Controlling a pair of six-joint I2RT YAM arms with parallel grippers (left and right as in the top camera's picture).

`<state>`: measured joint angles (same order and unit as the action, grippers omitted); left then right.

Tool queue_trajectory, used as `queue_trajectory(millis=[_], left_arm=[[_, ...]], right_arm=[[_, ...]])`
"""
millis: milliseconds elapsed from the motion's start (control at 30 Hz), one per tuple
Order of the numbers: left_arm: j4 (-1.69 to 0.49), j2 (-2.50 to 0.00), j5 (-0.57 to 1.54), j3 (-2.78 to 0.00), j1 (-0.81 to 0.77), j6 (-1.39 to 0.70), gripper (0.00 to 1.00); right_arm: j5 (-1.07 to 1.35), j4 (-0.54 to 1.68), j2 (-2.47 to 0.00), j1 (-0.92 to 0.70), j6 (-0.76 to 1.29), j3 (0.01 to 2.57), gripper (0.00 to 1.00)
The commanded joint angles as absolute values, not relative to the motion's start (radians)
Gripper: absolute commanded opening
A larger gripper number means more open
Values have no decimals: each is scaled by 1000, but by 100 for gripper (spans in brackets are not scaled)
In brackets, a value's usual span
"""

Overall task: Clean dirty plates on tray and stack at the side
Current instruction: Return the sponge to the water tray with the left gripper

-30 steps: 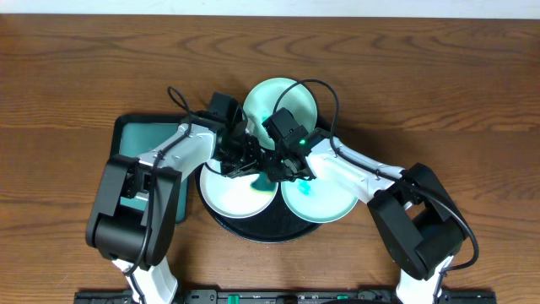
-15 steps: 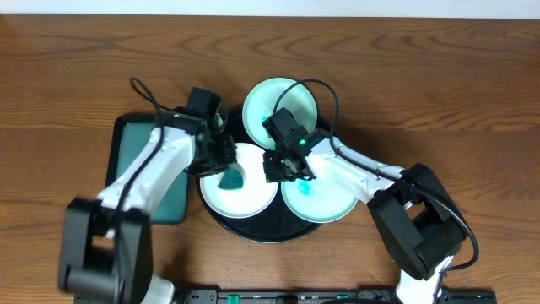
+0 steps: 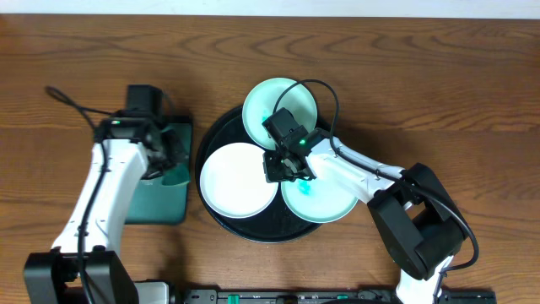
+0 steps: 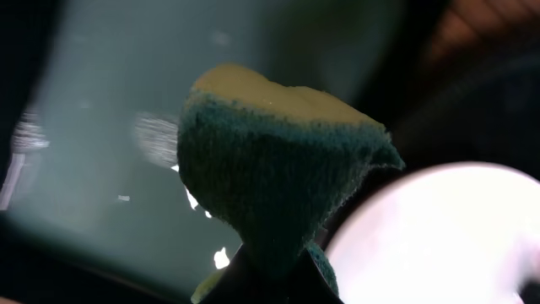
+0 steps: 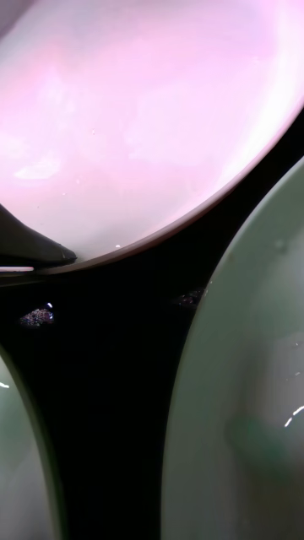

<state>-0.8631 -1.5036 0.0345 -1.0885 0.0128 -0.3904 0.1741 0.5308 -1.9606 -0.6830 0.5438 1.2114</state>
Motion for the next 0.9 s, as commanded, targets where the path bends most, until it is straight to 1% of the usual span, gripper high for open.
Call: queue_trajectory(millis=[0,167,433,500,533,600,633,667,700,867], left_arm=[[-859,-1520,8,-1102,84,-348,7],[-839,-1597,19,-1102,151,-326,7],[-780,-1721,83,-1102,155,-311,7],[-772,-1726,86,-1102,155,-311,9],[-771,-1726,86,-1102,155,-311,16],[-770,-1726,86,-1102,155,-311,39],[-771,-1726,86,-1102,155,-311,53],[-772,-1726,87,-1102,155,-311,61],[-774,-1725,91,-1102,155,-310,66],[-802,-1692,120,-1109,155,-307,70]], right_arm=[[128,546,-2014,-703,533,1169,1],[128,545,-2014,-703,533,1169,1],[128,546,-2014,-703,526,1169,1],[128,545,-2014,-703,526,1169,1],[128,545,-2014,-703,526,1169,1],[128,545,-2014,-703,526,1169,1],[128,545,-2014,-703,526,1169,1],[128,545,-2014,-703,526,1169,1],[128,545,-2014,-703,526,1169,1],[128,543,-2014,-703,525,1169,1]])
